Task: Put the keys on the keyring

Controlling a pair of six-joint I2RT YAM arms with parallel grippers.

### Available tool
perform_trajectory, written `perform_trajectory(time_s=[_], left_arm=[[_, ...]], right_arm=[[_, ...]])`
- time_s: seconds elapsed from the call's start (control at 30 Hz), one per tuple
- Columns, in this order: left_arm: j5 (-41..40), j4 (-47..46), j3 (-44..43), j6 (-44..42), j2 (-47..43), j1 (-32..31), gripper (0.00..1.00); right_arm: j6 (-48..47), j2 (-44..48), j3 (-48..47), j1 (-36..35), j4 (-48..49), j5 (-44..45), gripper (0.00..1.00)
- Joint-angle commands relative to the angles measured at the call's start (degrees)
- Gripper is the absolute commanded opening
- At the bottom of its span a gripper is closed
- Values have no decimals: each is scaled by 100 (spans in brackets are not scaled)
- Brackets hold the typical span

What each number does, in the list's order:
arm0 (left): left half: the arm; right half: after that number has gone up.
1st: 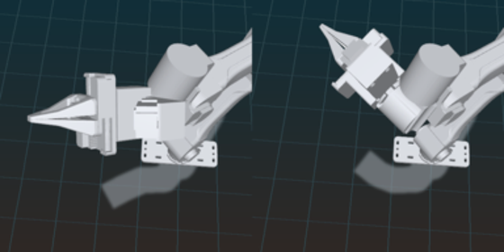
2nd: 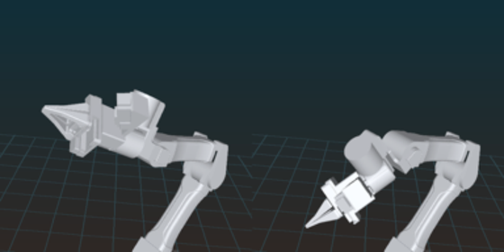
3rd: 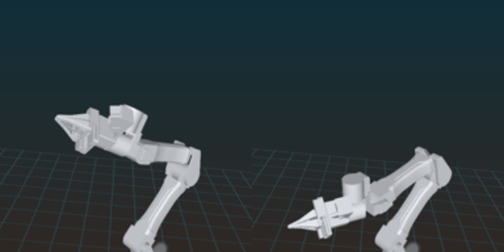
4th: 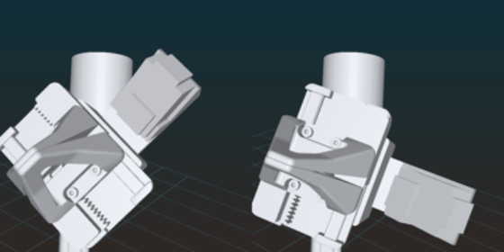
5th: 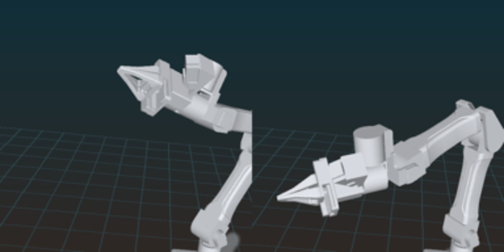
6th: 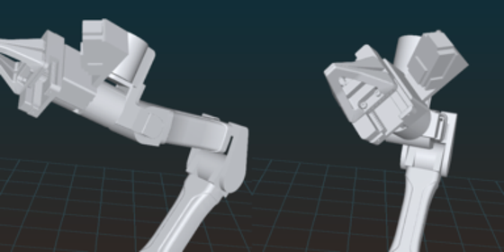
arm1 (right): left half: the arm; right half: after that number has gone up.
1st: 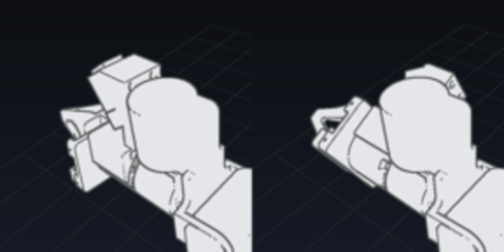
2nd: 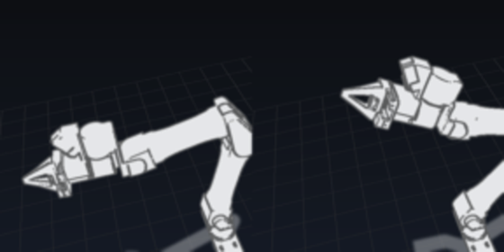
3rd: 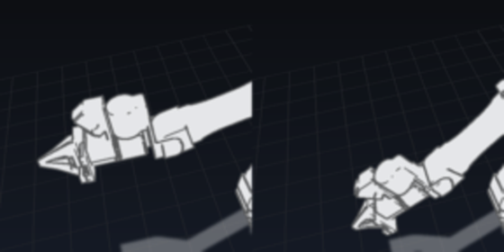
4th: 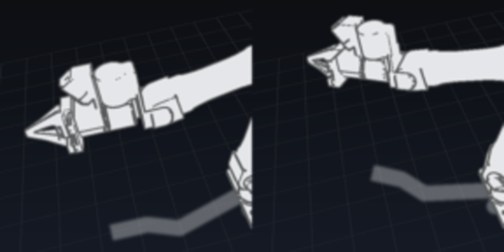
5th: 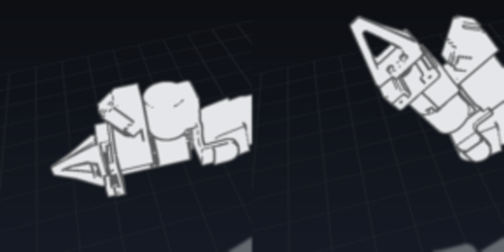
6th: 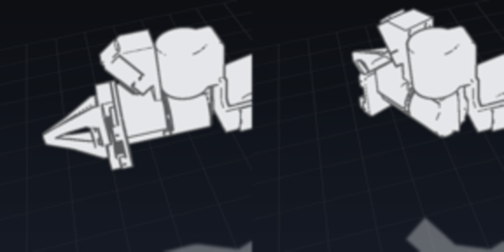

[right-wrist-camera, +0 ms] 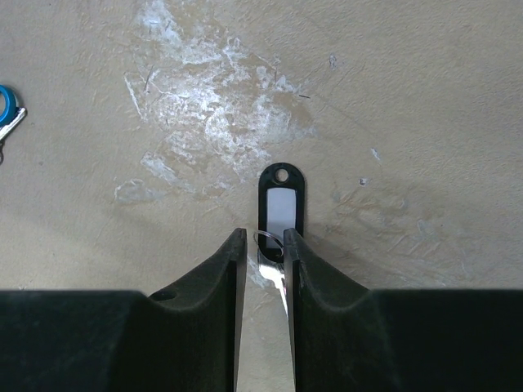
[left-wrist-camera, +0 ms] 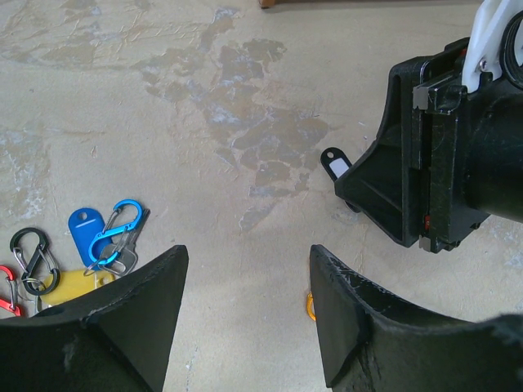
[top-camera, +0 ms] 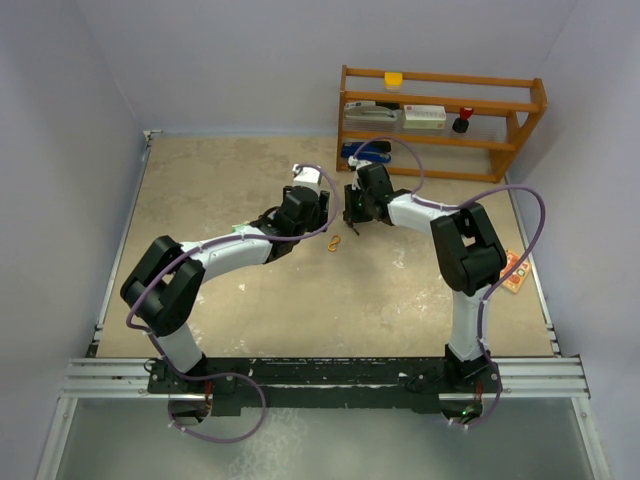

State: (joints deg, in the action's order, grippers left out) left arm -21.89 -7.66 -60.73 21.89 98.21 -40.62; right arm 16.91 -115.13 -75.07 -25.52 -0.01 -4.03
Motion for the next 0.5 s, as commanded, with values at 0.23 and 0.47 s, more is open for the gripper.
perform_trajectory(time_s=[0.23, 0.47], left_arm=[[-70, -95, -98, -40, -109, 24, 58], [-75, -95, -106, -40, -109, 20, 58]], right_arm=[[-99, -114, -130, -32, 1, -36, 28], [-108, -168, -150, -32, -30, -45, 25]])
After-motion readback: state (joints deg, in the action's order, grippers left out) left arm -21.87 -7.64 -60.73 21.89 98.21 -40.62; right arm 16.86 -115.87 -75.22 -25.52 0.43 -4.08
